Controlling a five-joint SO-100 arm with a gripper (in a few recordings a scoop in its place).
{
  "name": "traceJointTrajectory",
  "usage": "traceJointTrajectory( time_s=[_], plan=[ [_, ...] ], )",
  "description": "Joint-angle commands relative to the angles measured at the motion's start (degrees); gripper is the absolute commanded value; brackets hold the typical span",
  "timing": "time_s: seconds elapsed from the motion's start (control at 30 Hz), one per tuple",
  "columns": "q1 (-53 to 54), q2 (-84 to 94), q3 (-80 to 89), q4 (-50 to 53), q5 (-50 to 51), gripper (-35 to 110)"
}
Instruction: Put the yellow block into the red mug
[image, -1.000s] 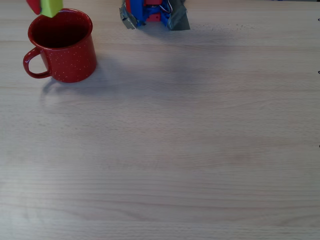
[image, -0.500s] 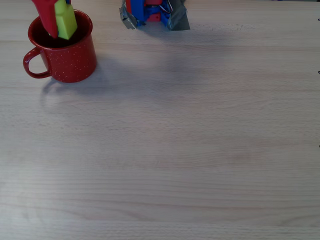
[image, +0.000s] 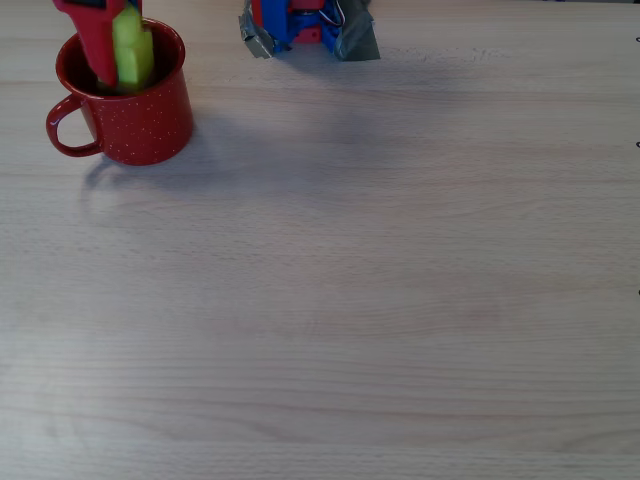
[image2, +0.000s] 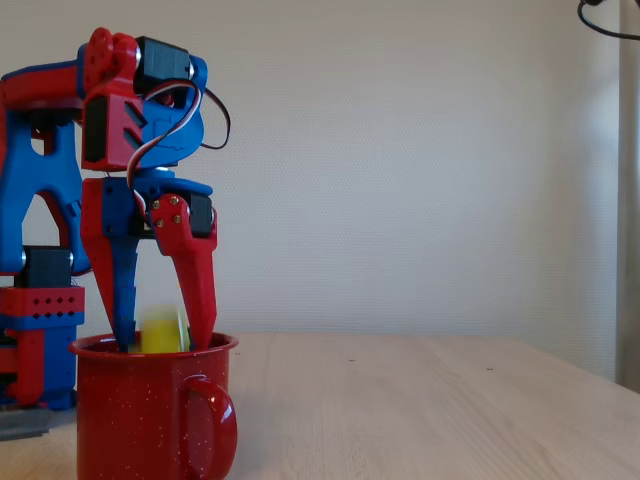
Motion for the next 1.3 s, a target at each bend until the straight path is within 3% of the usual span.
traceJointTrajectory(
  time_s=[0.0, 0.9, 1.0, 1.17, 1.27],
  plan=[
    [0.3, 2.7, -0.8, -0.4, -1.6, 23],
    [-0.6, 2.7, -5.1, 3.3, -1.3, 25],
    [-2.1, 2.7, -8.7, 6.3, -1.1, 21],
    [-4.4, 2.6, -15.1, 9.7, 0.2, 0],
    [-5.2, 2.5, -18.3, 9.8, 3.5, 0]
  ],
)
